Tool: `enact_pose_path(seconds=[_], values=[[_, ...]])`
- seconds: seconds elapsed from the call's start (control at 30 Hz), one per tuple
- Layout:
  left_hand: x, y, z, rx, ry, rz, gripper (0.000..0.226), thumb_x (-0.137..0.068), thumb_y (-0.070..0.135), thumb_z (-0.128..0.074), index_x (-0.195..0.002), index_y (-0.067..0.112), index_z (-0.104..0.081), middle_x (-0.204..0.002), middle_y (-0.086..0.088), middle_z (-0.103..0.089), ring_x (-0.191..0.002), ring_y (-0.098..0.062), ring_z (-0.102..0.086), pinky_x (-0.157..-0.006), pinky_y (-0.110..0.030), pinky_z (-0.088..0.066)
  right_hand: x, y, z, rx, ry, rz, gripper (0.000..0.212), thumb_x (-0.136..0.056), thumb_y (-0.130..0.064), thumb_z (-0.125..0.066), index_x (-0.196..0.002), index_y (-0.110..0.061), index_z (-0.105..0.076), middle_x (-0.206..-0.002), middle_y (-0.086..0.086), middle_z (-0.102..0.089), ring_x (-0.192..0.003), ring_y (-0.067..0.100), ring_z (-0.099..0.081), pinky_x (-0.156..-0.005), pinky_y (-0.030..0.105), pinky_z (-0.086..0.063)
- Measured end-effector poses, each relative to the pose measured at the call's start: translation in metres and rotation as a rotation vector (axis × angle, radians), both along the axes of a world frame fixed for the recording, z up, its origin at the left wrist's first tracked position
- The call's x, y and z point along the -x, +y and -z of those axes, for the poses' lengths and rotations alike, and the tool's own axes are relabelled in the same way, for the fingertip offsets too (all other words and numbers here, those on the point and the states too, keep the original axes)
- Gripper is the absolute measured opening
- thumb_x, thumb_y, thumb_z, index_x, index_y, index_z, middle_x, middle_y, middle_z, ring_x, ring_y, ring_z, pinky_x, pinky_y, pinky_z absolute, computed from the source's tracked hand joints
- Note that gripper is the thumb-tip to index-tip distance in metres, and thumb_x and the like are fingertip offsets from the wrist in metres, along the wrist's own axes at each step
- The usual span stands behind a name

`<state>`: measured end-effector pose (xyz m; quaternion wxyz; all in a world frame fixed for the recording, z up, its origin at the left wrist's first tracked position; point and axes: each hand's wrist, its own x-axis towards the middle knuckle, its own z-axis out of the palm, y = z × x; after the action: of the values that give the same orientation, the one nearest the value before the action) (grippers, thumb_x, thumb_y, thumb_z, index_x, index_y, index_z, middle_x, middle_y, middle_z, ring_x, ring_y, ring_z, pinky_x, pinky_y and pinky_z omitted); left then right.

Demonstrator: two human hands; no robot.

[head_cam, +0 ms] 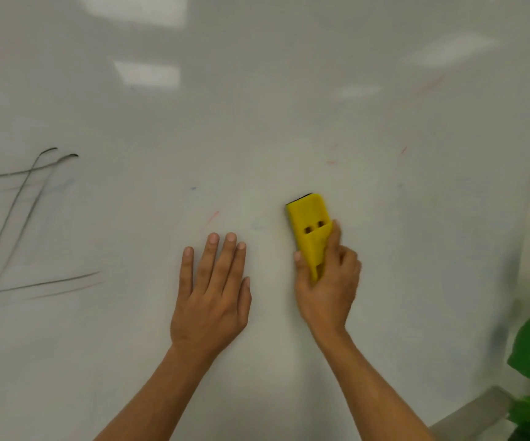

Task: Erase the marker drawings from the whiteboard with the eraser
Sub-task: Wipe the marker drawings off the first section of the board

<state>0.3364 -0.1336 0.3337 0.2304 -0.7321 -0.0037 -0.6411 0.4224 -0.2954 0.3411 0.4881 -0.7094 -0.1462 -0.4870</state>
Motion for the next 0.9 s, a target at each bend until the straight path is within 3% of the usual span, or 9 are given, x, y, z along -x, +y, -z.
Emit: enact_pose_path(seconds=[0.07, 0.13, 0.2, 0.3, 0.37, 0.63, 0.7, 0.83, 0.9], values=[[0.0, 0.001, 0.0, -0.005, -0.003, 0.002, 0.058, -0.097, 0.03, -0.052, -0.148, 0.006, -0.041, -0.156, -0.013, -0.036, -0.146, -0.032, -0.031, -0.117, -0.058, -0.025, 0.003, -0.003, 0.013, 0.188, -0.125, 0.019, 0.071, -0.09, -0.051, -0.051, -0.151, -0.02, -0.034, -0.102, 0.014, -0.055, -0.088, 0.032, -0.052, -0.073, 0.041, -0.044], [0.0, 0.001, 0.0, -0.001, 0.0, 0.005, 0.057, -0.098, 0.03, -0.052, -0.148, 0.006, -0.041, -0.156, -0.013, -0.036, -0.146, -0.032, -0.03, -0.117, -0.058, -0.024, -0.008, -0.019, 0.017, 0.232, -0.14, 0.065, 0.07, -0.088, -0.049, -0.051, -0.149, -0.018, -0.039, -0.101, 0.017, -0.058, -0.087, 0.035, -0.056, -0.071, 0.043, -0.046], [0.001, 0.001, 0.0, 0.004, 0.007, -0.001, 0.056, -0.099, 0.03, -0.049, -0.148, 0.006, -0.04, -0.157, -0.012, -0.035, -0.146, -0.032, -0.029, -0.118, -0.057, -0.023, -0.021, -0.036, 0.01, 0.095, -0.005, 0.106, 0.071, -0.089, -0.048, -0.053, -0.151, -0.016, -0.039, -0.106, 0.022, -0.057, -0.093, 0.041, -0.057, -0.077, 0.049, -0.047], [0.003, 0.0, -0.002, 0.011, 0.022, -0.01, 0.055, -0.1, 0.03, -0.048, -0.149, 0.006, -0.039, -0.157, -0.012, -0.034, -0.147, -0.031, -0.029, -0.119, -0.057, -0.022, -0.041, -0.054, -0.017, -0.172, 0.292, 0.074, 0.076, -0.094, -0.044, -0.06, -0.157, -0.027, -0.022, -0.116, 0.023, -0.051, -0.111, 0.042, -0.05, -0.095, 0.052, -0.042], [0.004, -0.002, -0.003, 0.023, 0.031, -0.004, 0.055, -0.099, 0.03, -0.049, -0.148, 0.006, -0.041, -0.156, -0.012, -0.035, -0.146, -0.031, -0.03, -0.118, -0.058, -0.023, -0.04, -0.051, -0.036, -0.224, 0.315, 0.056, 0.078, -0.094, -0.044, -0.061, -0.158, -0.027, -0.019, -0.118, 0.023, -0.05, -0.114, 0.041, -0.048, -0.097, 0.051, -0.041], [0.03, 0.0, -0.022, 0.001, -0.026, 0.068, 0.052, -0.094, 0.028, -0.057, -0.14, 0.003, -0.052, -0.148, -0.014, -0.046, -0.143, -0.032, -0.036, -0.114, -0.058, -0.029, 0.011, -0.005, -0.013, 0.199, -0.114, 0.017, 0.072, -0.087, -0.052, -0.052, -0.15, -0.019, -0.039, -0.1, 0.015, -0.056, -0.085, 0.035, -0.056, -0.07, 0.044, -0.048], [0.043, 0.015, -0.037, 0.033, -0.082, 0.028, 0.053, -0.094, 0.028, -0.057, -0.14, 0.003, -0.051, -0.148, -0.016, -0.047, -0.143, -0.033, -0.035, -0.115, -0.059, -0.027, 0.0, -0.015, -0.016, 0.141, -0.091, 0.033, 0.072, -0.087, -0.049, -0.057, -0.15, -0.018, -0.041, -0.1, 0.019, -0.057, -0.087, 0.039, -0.056, -0.073, 0.047, -0.049], [0.064, 0.052, -0.064, 0.172, -0.173, -0.029, 0.054, -0.097, 0.028, -0.054, -0.143, 0.002, -0.046, -0.15, -0.017, -0.043, -0.145, -0.034, -0.03, -0.118, -0.058, -0.02, -0.016, -0.02, -0.048, -0.17, 0.137, -0.004, 0.077, -0.091, -0.041, -0.067, -0.156, -0.023, -0.028, -0.11, 0.022, -0.051, -0.104, 0.04, -0.049, -0.088, 0.048, -0.044], [0.067, 0.059, -0.066, 0.175, -0.172, -0.048, 0.055, -0.098, 0.029, -0.052, -0.145, 0.002, -0.043, -0.152, -0.017, -0.04, -0.146, -0.034, -0.027, -0.118, -0.059, -0.019, -0.008, -0.009, -0.063, -0.206, 0.115, -0.022, 0.078, -0.091, -0.042, -0.065, -0.156, -0.022, -0.027, -0.11, 0.021, -0.05, -0.106, 0.039, -0.048, -0.088, 0.048, -0.044]])
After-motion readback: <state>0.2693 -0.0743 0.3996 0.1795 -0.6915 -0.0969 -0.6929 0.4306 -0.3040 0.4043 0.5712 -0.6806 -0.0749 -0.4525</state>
